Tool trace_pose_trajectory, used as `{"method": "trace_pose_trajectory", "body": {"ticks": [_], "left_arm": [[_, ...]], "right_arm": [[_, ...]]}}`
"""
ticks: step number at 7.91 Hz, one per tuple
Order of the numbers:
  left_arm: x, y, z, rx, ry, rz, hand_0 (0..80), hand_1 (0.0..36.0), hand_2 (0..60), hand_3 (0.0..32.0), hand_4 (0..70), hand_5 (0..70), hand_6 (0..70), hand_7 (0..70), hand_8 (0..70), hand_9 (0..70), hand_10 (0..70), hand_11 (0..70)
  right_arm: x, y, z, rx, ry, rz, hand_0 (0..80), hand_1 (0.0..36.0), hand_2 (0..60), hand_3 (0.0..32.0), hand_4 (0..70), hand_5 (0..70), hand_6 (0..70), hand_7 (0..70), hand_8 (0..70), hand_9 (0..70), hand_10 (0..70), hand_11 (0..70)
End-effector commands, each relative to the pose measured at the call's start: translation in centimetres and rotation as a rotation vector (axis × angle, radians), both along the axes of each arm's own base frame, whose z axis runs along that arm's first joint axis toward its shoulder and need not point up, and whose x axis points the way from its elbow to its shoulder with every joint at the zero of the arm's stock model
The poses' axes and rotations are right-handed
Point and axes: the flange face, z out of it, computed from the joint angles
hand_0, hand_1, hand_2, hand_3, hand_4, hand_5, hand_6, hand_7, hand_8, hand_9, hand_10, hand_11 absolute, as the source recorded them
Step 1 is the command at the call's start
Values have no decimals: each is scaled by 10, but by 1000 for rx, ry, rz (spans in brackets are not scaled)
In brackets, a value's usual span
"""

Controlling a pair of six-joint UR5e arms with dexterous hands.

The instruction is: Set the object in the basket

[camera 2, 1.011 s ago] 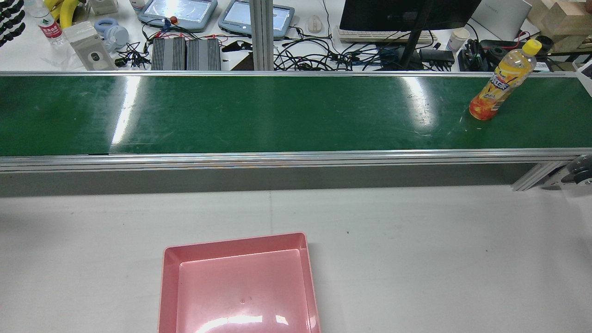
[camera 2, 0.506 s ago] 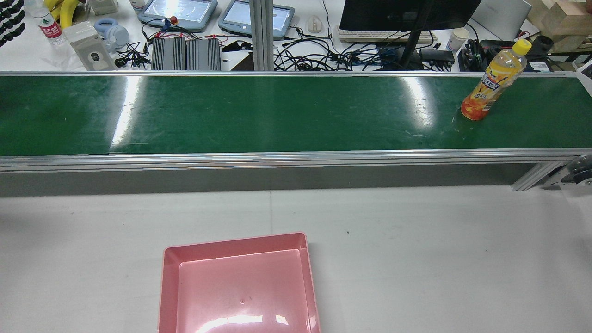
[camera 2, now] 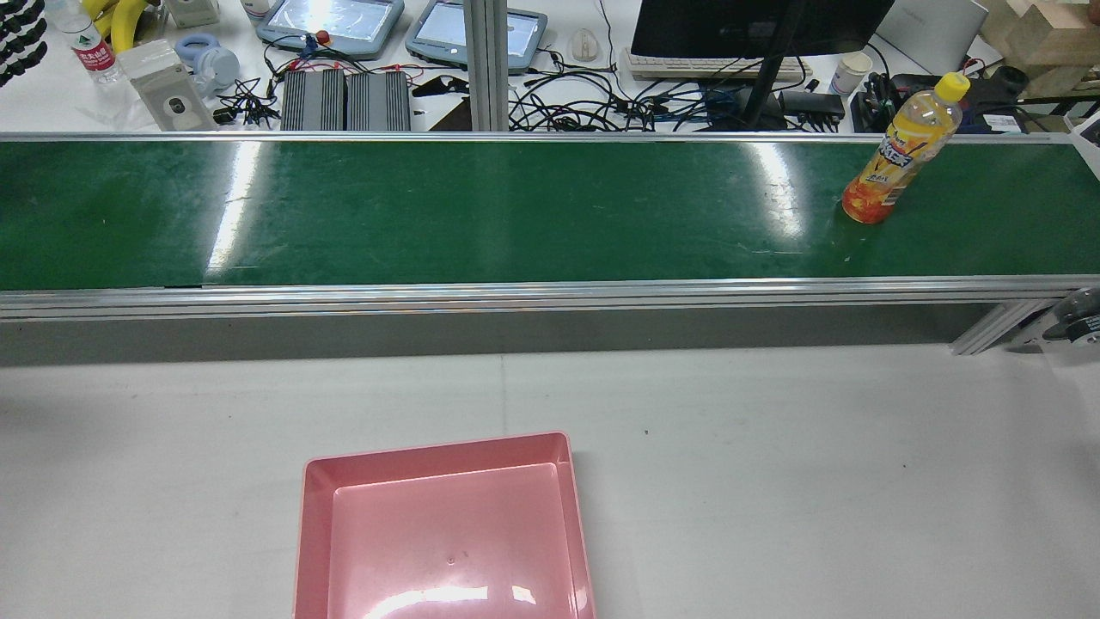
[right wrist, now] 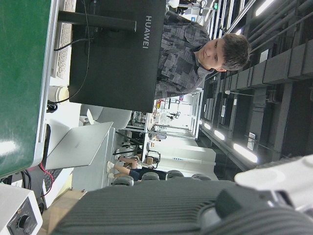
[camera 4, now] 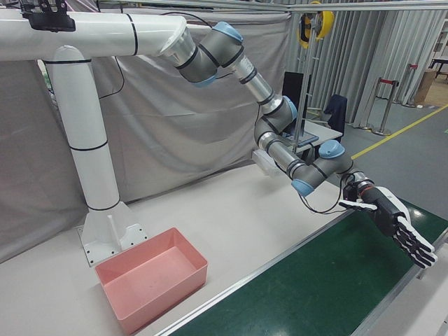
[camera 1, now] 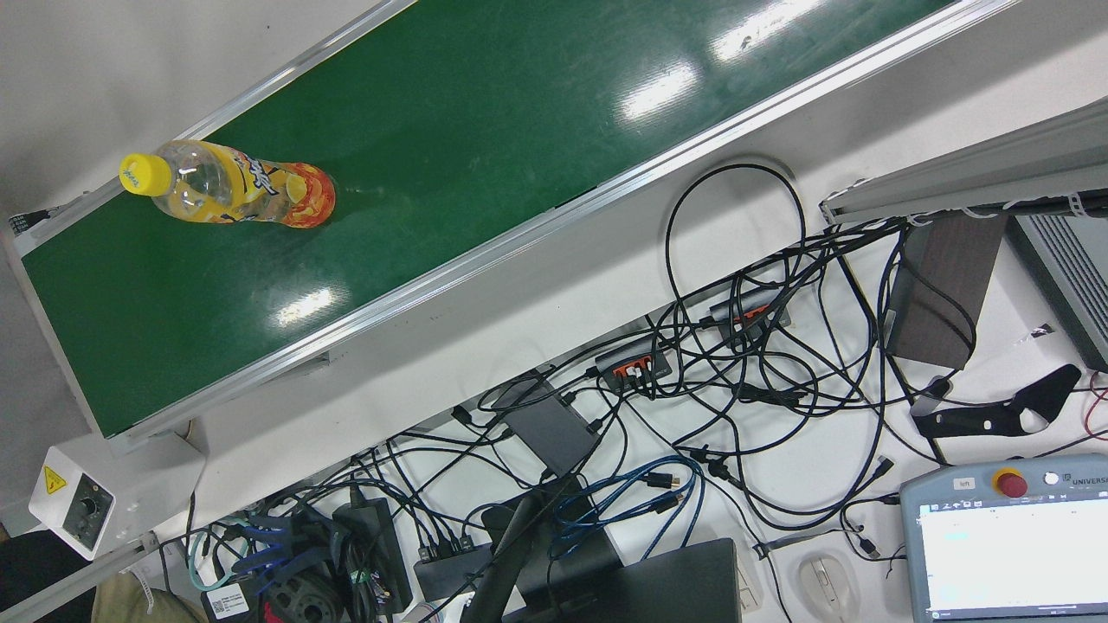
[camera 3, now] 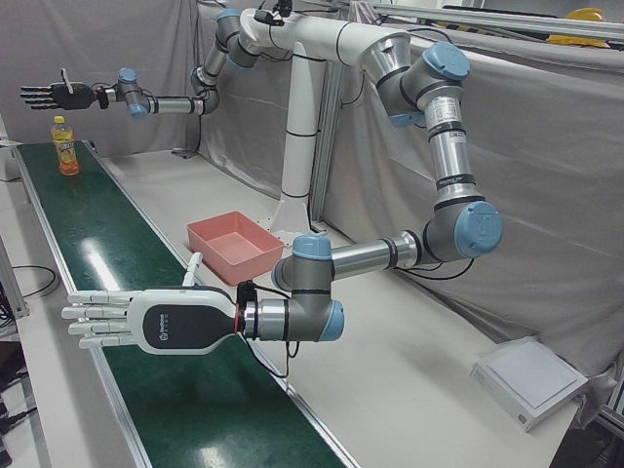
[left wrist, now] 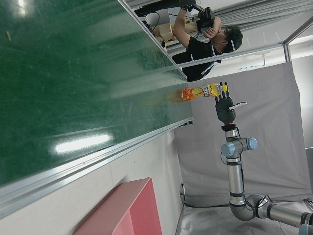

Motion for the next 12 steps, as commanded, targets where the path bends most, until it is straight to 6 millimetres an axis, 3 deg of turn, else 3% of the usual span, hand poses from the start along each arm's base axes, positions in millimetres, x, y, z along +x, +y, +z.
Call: {"method": "trace_pose_trajectory", "body": {"ticks": [1,12], "left_arm": [[0,0,1,-4,0,0,514,14,0,0,44,0,0,0,0,0,0,0],[-2,2,2,-14,-2,-3,517,18,0,0,44,0,0,0,0,0,0,0]], "right_arm": [[0,0,0,-1,1,0,0,0,0,0,0,0,0,0,0,0,0,0],[0,0,-1,1,-1,0,0,0,0,0,0,0,0,0,0,0,0,0]]}}
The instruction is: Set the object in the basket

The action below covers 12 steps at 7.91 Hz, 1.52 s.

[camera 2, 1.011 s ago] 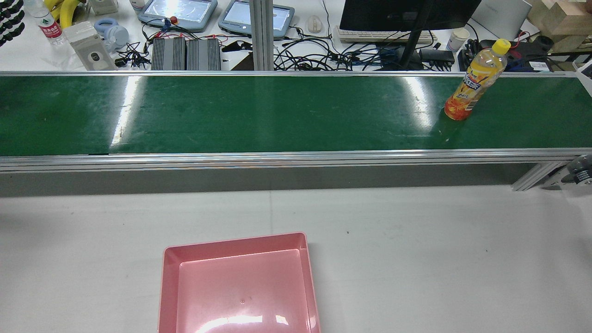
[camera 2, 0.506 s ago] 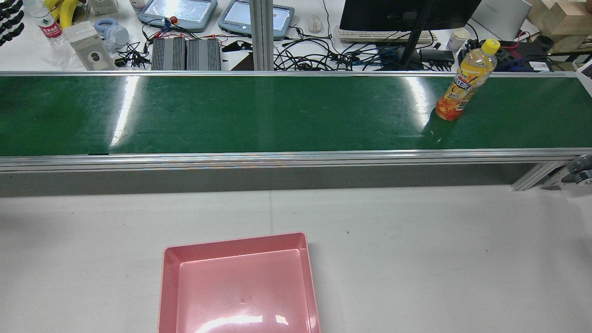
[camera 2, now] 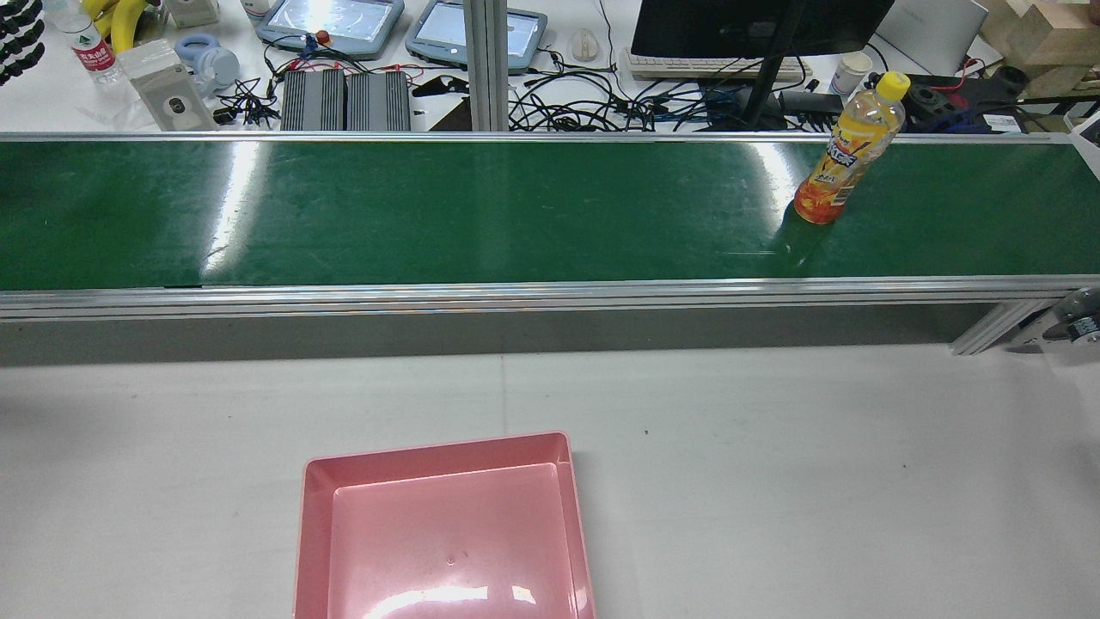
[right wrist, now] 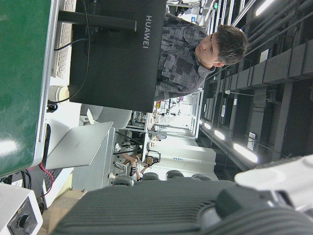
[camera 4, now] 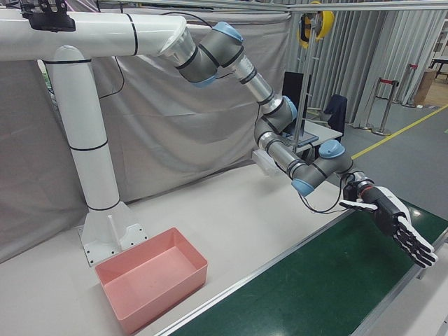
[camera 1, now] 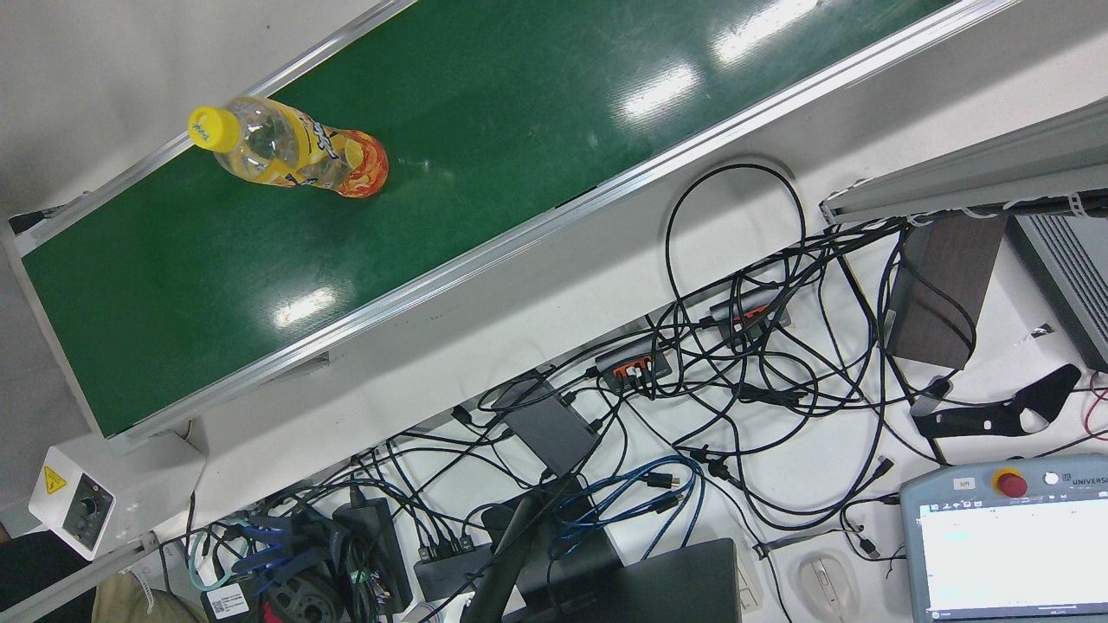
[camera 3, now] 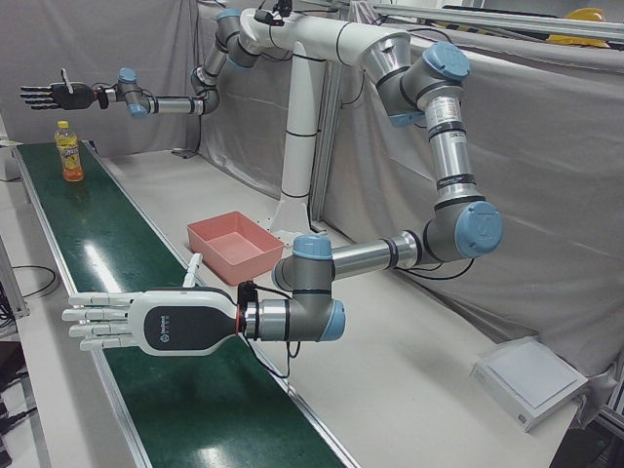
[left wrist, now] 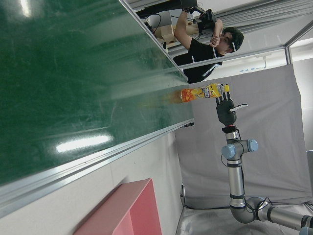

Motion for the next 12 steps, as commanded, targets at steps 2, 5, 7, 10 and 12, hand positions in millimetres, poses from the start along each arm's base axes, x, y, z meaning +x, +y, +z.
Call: {"method": "trace_pose_trajectory", "body": {"ticks": [2,5,7,10,12], "left_arm": [[-1,1,1,-3,1,-3,535,29,0,2,36,0,0,0,0,0,0,0],[-1,1,1,-4,-3,-4,546,36,0,12,23,0,0,0,0,0,0,0],[-2,1,0,-2,-5,-7,503,8,0,34,4,0,0,0,0,0,0,0],[-6,1,1,-2,-9,-15,507,7,0,40,6,0,0,0,0,0,0,0],[-11,1,1,0,-9,-22,521,16,0,28,17,0,0,0,0,0,0,0]], "right_arm": [[0,0,-1,3,-1,0,0,0,0,0,0,0,0,0,0,0,0,0],[0,0,-1,2,-1,0,0,0,0,0,0,0,0,0,0,0,0,0],[0,0,-1,2,-1,0,0,0,0,0,0,0,0,0,0,0,0,0],[0,0,-1,2,1,0,0,0,0,0,0,0,0,0,0,0,0,0],[0,0,-1,2,-1,0,0,0,0,0,0,0,0,0,0,0,0,0]]}}
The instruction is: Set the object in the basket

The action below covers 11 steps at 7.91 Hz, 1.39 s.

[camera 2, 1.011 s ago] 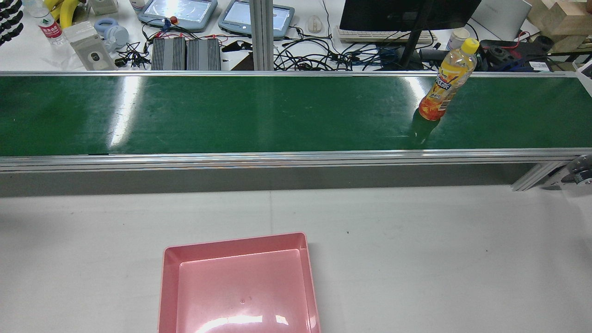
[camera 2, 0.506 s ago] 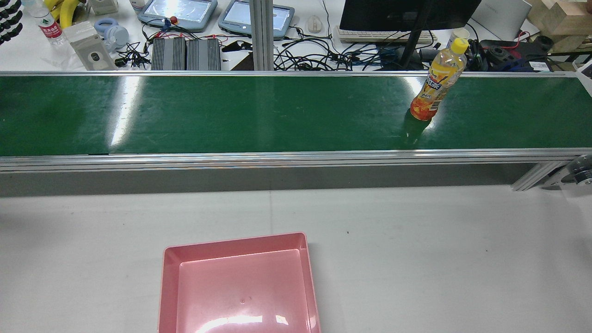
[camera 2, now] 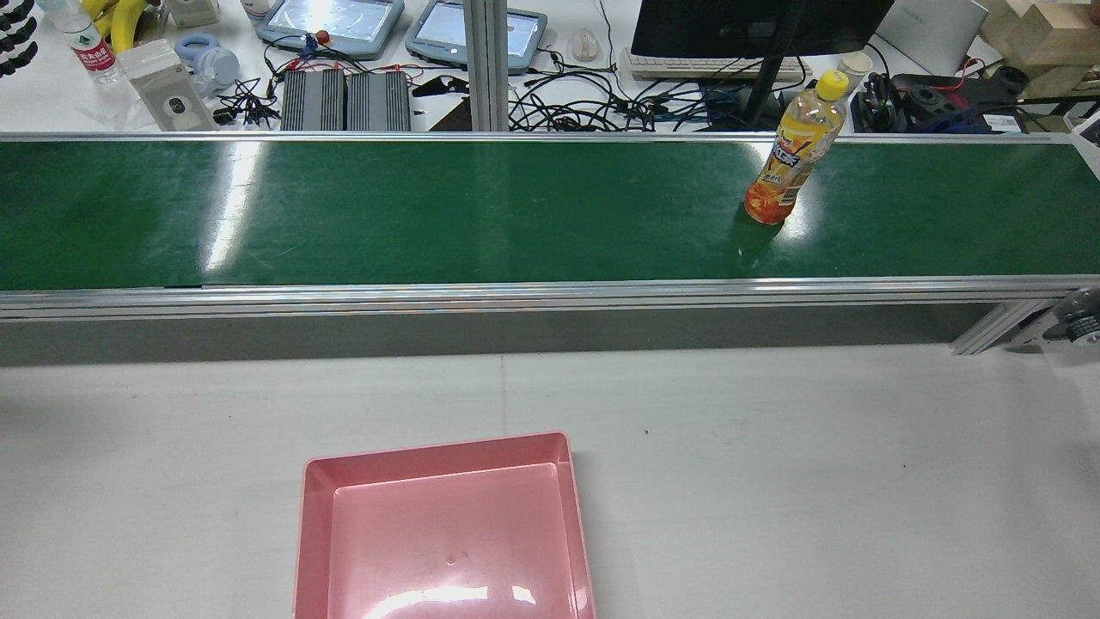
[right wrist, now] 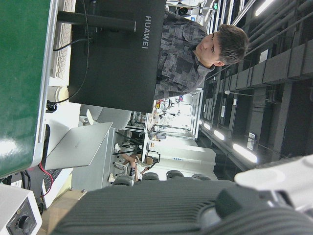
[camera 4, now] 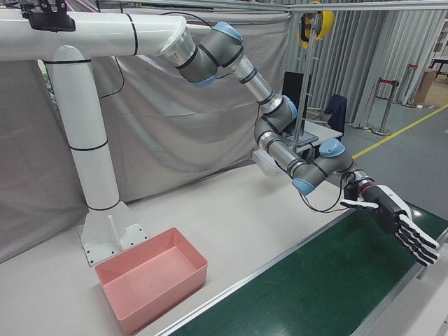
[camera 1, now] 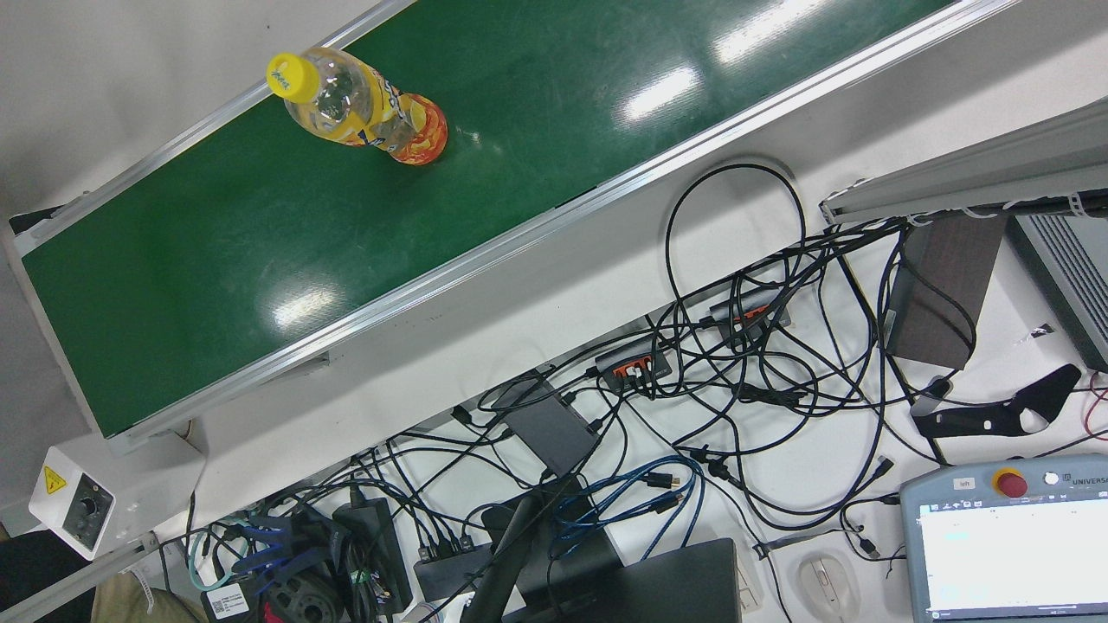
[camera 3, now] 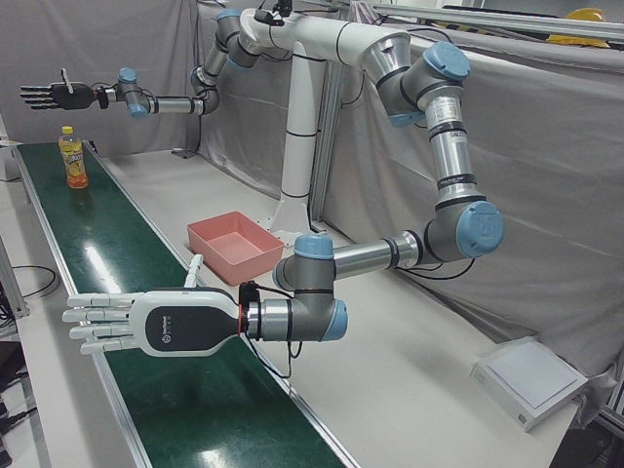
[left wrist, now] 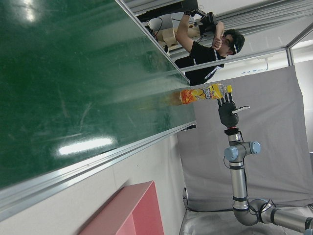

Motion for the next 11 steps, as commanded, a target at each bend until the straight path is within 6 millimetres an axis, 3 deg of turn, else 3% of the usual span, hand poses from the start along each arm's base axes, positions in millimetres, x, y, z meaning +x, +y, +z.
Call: {"method": "trace_pose_trajectory", "body": {"ticks": [1,8,11], "left_arm": [[-5,0,0,0,0,-8,516,14,0,26,19,0,0,0,0,0,0,0],[-5,0,-2,3,2,-7,527,22,0,12,40,0,0,0,0,0,0,0],[-8,0,-7,13,4,-10,509,8,0,16,37,0,0,0,0,0,0,0]], "right_arm": [[0,0,0,0,-1,0,0,0,0,0,0,0,0,0,0,0,0,0],[0,0,0,0,-1,0,0,0,0,0,0,0,0,0,0,0,0,0],[0,0,0,0,1,0,0,0,0,0,0,0,0,0,0,0,0,0]]}}
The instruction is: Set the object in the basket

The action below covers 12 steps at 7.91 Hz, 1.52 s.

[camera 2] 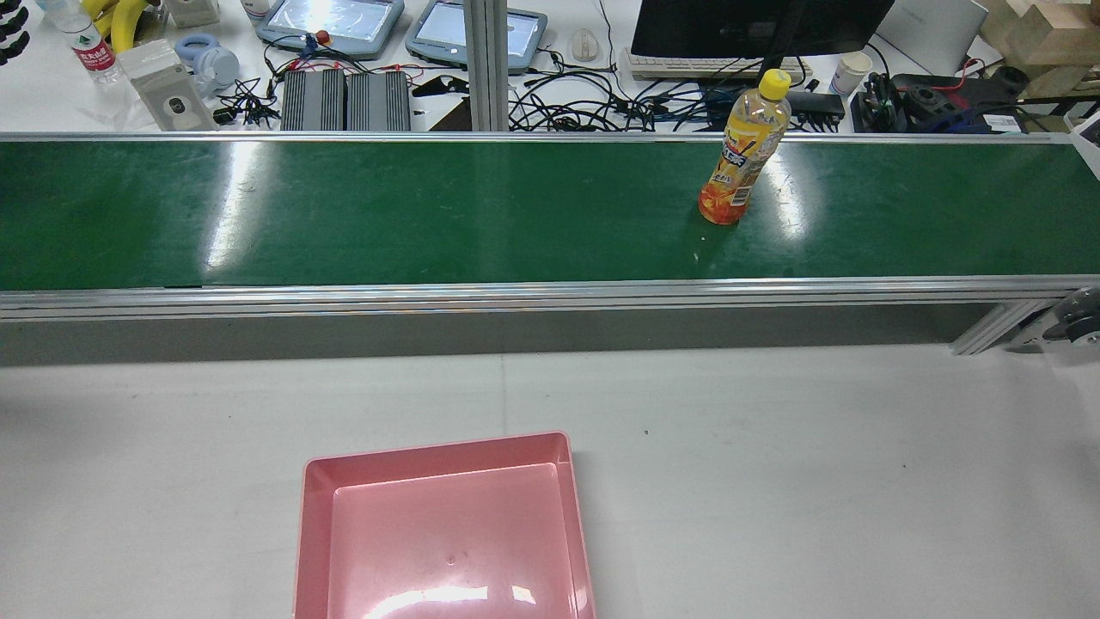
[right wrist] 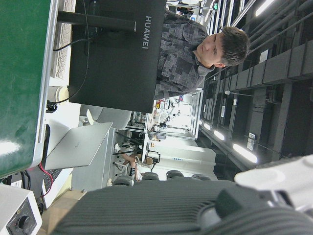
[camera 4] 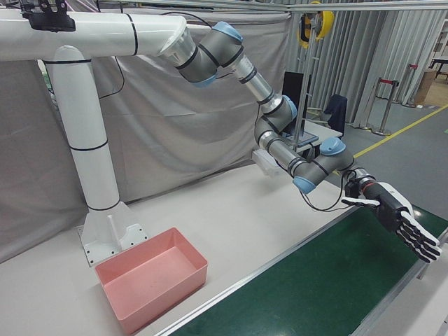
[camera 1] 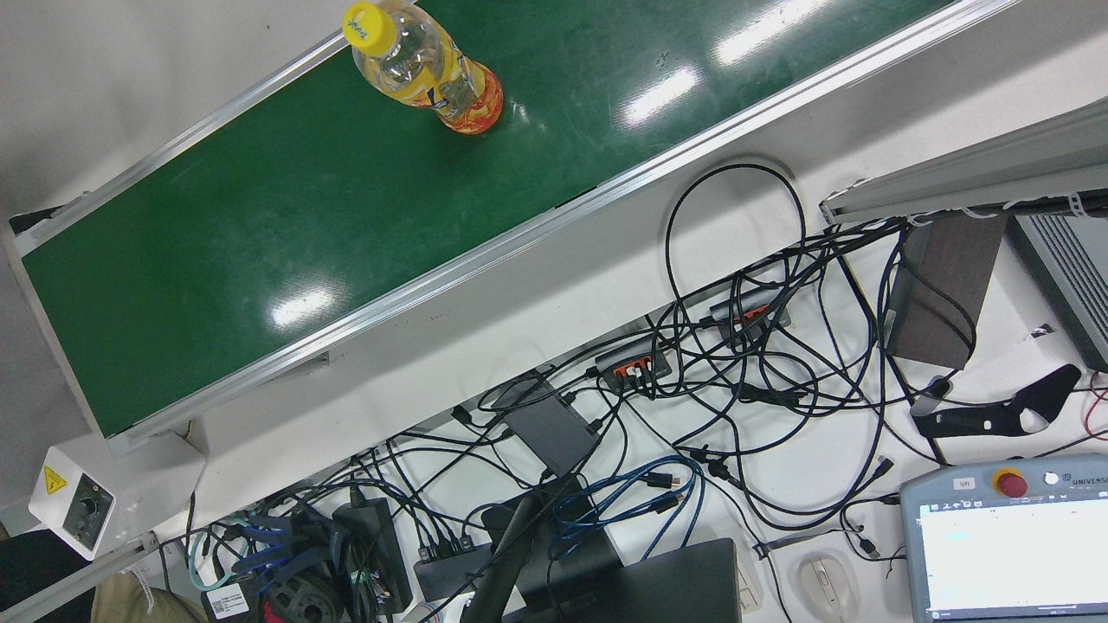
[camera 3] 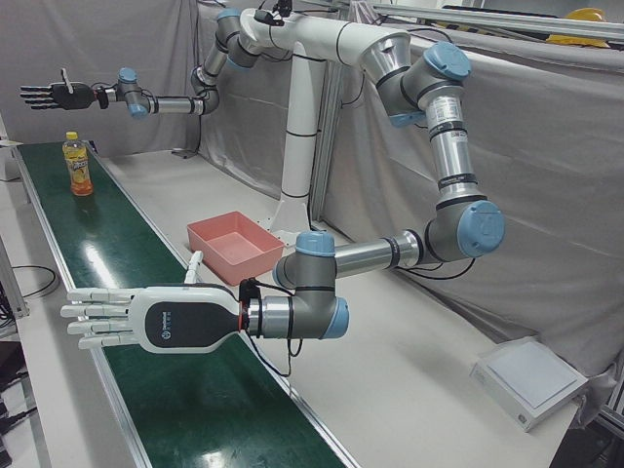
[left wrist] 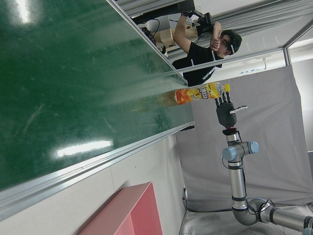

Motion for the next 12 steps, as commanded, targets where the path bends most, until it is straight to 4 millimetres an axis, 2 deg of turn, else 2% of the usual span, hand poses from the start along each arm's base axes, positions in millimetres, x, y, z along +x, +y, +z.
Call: {"method": "trace_pose_trajectory", "body": {"ticks": [1,12], "left_arm": [[-1,0,-2,4,1,-1,511,10,0,12,36,0,0,0,0,0,0,0],[-1,0,-3,6,1,-1,513,10,0,16,37,0,0,0,0,0,0,0]], "right_arm": [[0,0,0,0,0,0,0,0,0,0,0,0,0,0,0,0,0,0],[0,0,0,0,-1,0,0,0,0,0,0,0,0,0,0,0,0,0]]}}
